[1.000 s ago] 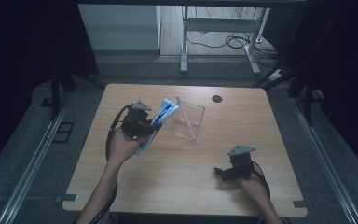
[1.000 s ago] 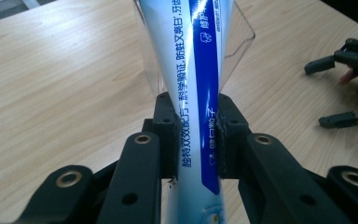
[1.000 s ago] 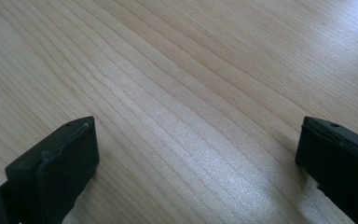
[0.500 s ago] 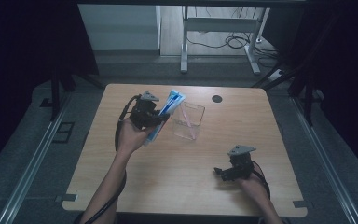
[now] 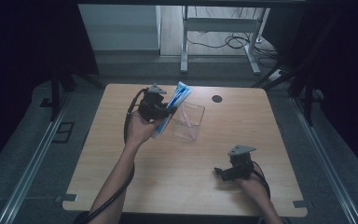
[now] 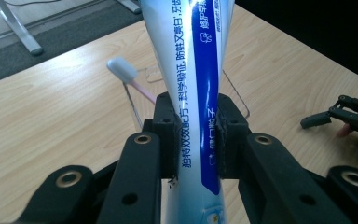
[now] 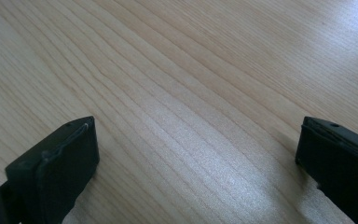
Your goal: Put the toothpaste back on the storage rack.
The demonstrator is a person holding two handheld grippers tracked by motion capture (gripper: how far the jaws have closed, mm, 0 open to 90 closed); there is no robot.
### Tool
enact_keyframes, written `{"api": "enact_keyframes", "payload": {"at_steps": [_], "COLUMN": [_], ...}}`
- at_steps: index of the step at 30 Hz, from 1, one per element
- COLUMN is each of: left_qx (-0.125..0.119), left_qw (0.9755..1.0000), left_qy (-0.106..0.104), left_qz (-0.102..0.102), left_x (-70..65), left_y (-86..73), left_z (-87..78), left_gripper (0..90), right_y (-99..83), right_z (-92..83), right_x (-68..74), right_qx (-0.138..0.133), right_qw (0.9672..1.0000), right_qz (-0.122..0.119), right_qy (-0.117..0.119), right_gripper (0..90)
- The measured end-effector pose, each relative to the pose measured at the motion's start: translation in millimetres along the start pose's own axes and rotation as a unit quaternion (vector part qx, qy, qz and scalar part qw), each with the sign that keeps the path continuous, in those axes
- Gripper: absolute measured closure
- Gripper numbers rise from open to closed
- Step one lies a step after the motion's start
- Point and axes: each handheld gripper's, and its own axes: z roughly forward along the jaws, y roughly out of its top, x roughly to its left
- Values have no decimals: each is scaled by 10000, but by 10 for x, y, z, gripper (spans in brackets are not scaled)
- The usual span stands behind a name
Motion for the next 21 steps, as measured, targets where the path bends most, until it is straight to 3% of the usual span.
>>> {"api": "enact_keyframes", "payload": {"at_steps": [21], "left_qx": [-166], "left_qw": [9998], "left_qy": [66], "left_qz": [103], "left_x": [-8], "left_y": [257], "left_z": [389], "left_gripper": [741], "right_y": [0], "right_z": [0], "right_x": [-1], "right_qx": [-4], "right_qw": [10000], "right_qz": [-10], "right_qy": [0], "right_gripper": [0]}}
